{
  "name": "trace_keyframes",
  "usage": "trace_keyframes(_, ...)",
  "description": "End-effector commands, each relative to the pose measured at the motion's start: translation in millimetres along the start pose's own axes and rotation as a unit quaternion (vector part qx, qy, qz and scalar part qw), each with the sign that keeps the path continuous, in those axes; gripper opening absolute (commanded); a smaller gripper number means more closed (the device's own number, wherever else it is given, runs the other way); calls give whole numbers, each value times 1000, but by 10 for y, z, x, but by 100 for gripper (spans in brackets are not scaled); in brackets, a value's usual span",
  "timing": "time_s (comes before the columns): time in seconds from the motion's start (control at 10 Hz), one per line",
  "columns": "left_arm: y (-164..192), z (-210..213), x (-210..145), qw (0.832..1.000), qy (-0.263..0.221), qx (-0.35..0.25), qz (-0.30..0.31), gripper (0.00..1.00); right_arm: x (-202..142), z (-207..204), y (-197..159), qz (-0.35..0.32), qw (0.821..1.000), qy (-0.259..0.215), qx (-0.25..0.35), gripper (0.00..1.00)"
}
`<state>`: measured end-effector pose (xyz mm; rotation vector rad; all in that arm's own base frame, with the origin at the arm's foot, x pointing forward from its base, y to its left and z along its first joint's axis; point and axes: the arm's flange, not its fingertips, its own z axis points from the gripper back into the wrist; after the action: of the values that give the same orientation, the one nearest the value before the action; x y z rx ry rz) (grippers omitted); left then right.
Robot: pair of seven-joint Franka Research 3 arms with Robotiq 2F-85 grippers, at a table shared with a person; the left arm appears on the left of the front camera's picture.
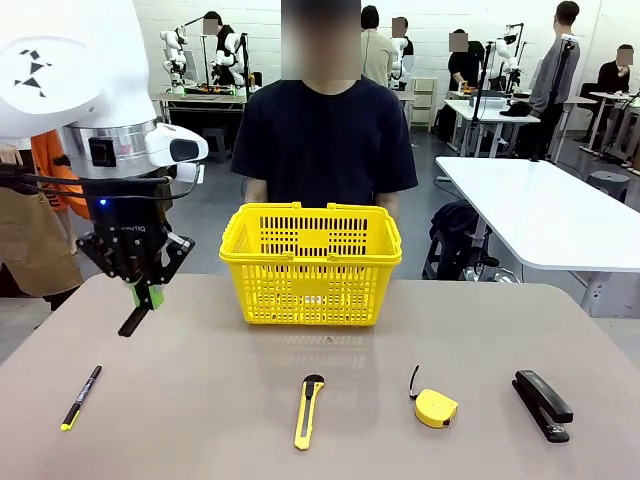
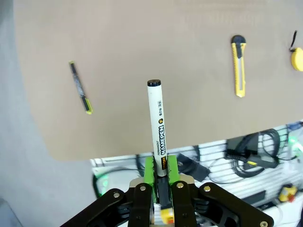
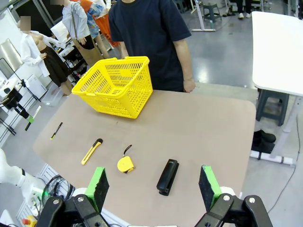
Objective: Place the items the person wants into the basket.
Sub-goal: Pick up the item the person points to and place it in the Market Basket.
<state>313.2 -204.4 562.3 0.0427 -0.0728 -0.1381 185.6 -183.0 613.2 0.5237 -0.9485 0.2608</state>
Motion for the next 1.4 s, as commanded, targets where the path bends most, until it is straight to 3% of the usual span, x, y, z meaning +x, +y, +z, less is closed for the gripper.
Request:
trace_keyframes(0.0, -246, 328, 541, 975, -16, 83, -203, 12, 2, -29, -7, 0, 1000, 3, 1, 100)
trace_keyframes(0.2, -568, 599, 1145, 906, -43, 154, -392, 12, 2, -29, -7, 0, 1000, 3, 1, 100)
trace_keyframes(0.3, -718, 681, 1308, 877, -55, 178, -442, 12, 2, -29, -7, 0, 1000, 3, 1, 100)
trace_keyframes(0.7, -996, 730, 1788, 774, -64, 159, -609, 12, 2, -29, -7, 0, 1000, 3, 1, 100)
trace_keyframes(0.8, -1010, 701, 1818, 772, -60, 140, -617, 12, 2, -29, -7, 0, 1000, 3, 1, 100)
trace_keyframes(0.9, -988, 667, 1814, 793, -48, 126, -595, 12, 2, -29, -7, 0, 1000, 3, 1, 100)
trace_keyframes(1.0, -1106, 716, 1790, 778, -58, 159, -605, 12, 2, -29, -7, 0, 1000, 3, 1, 100)
trace_keyframes(1.3, -1106, 716, 1790, 778, -58, 159, -605, 12, 2, -29, -7, 0, 1000, 3, 1, 100)
